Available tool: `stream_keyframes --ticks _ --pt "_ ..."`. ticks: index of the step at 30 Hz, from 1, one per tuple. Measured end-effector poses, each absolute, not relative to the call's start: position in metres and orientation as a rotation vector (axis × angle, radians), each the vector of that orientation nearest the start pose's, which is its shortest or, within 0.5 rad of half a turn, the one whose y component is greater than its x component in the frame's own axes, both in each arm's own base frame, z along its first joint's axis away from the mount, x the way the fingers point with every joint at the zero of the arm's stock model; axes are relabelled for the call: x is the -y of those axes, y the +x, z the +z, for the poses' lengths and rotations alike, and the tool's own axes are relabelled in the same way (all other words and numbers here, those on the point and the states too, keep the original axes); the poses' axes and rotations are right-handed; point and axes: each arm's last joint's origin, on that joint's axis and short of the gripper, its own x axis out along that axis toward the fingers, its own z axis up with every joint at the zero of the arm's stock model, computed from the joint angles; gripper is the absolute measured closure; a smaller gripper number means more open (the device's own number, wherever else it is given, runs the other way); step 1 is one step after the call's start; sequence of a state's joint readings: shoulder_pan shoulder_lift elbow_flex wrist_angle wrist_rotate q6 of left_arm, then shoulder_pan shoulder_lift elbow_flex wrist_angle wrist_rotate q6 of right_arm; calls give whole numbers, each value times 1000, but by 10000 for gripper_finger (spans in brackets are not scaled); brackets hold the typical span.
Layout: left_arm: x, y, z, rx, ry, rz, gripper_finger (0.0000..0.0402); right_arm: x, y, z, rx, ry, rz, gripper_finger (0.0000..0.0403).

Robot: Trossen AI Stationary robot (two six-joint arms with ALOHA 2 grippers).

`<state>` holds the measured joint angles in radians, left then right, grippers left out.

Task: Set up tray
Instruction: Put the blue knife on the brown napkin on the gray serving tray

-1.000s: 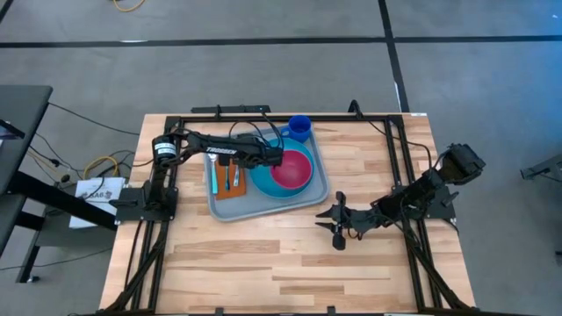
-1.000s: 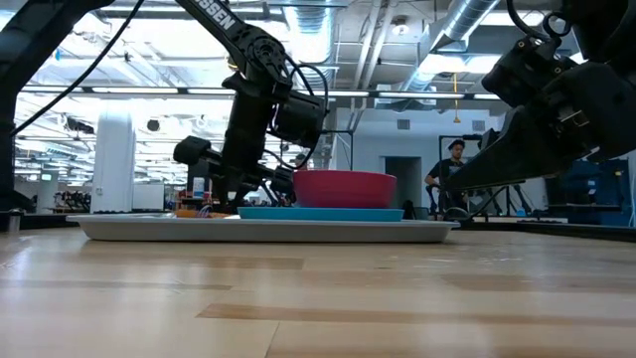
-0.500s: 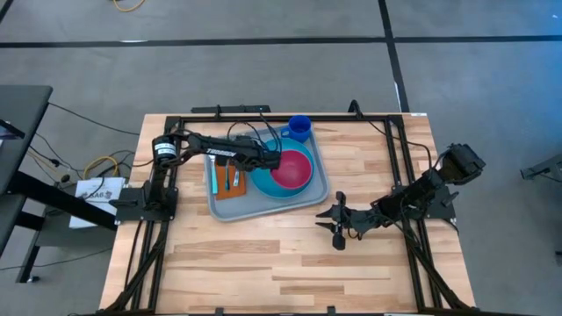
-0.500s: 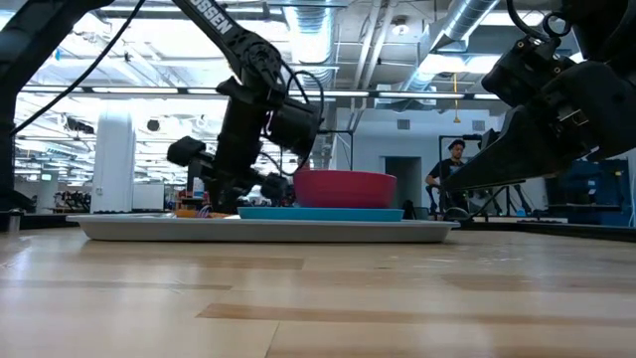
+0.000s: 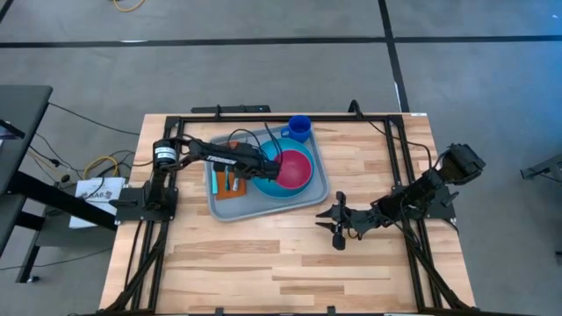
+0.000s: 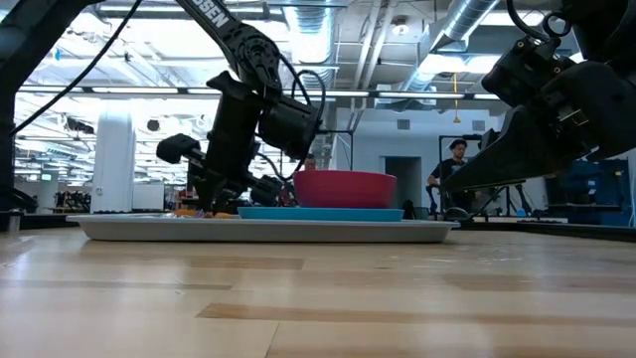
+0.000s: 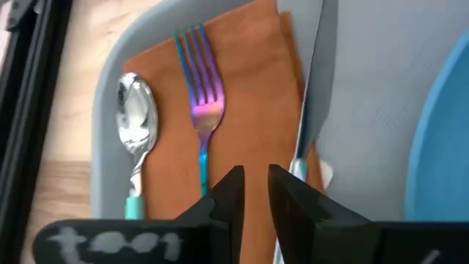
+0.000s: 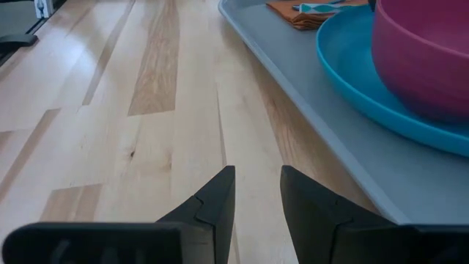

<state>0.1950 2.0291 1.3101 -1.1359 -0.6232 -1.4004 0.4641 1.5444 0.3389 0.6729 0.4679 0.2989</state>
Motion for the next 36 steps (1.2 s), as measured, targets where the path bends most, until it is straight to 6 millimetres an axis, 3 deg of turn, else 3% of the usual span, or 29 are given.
stream_keyframes --ticks 16,29,36 --pt "-25 335 139 -962 -430 1550 349 -95 218 112 -469 54 -74 298" --pt "-23 320 116 -977 -432 1560 349 -95 218 112 -468 69 -78 298" --pt "-22 321 122 -1005 -422 1566 349 -94 218 112 -471 68 -78 298"
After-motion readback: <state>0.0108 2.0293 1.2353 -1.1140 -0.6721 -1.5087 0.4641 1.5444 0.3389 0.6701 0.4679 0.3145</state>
